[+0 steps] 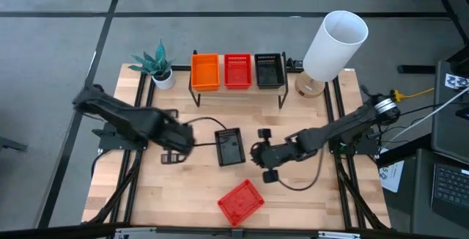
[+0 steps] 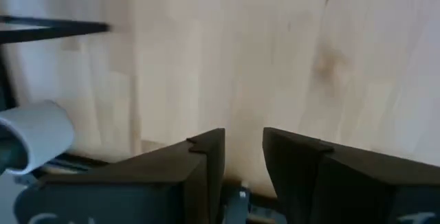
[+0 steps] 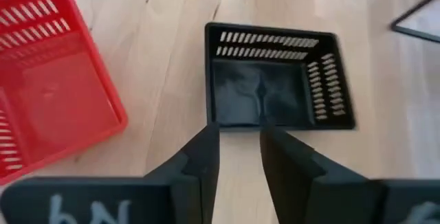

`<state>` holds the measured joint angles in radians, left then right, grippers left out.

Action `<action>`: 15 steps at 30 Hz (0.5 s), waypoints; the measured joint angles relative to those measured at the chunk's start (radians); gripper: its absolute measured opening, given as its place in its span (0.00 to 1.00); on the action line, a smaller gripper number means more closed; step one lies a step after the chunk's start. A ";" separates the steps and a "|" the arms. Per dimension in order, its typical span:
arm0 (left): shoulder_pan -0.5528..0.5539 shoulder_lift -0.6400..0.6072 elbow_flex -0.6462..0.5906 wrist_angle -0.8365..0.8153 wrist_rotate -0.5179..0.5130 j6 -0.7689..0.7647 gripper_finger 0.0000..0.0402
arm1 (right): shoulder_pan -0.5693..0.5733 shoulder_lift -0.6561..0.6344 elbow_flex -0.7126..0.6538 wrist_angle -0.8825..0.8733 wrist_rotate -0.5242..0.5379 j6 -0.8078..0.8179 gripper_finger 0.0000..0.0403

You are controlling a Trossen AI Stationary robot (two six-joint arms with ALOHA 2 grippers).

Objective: Stack baskets on shelf by color
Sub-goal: Stack the black bin on the black bin on the shelf

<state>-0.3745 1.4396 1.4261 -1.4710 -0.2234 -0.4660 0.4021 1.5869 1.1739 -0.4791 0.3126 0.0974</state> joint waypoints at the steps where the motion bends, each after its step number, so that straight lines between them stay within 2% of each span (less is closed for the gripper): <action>1: -0.017 -0.034 0.000 0.001 -0.027 -0.025 0.23 | -0.011 0.026 0.008 0.013 -0.013 -0.012 0.26; 7: -0.122 -0.196 0.001 0.000 -0.238 -0.173 0.23 | -0.051 0.209 0.102 0.092 -0.082 -0.139 0.26; 15: -0.181 -0.283 0.001 -0.002 -0.351 -0.213 0.23 | -0.059 0.359 0.173 0.089 -0.105 -0.151 0.26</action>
<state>-0.5551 1.1567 1.4269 -1.4734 -0.5742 -0.6788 0.3428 1.9455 1.3472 -0.3897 0.2077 -0.0533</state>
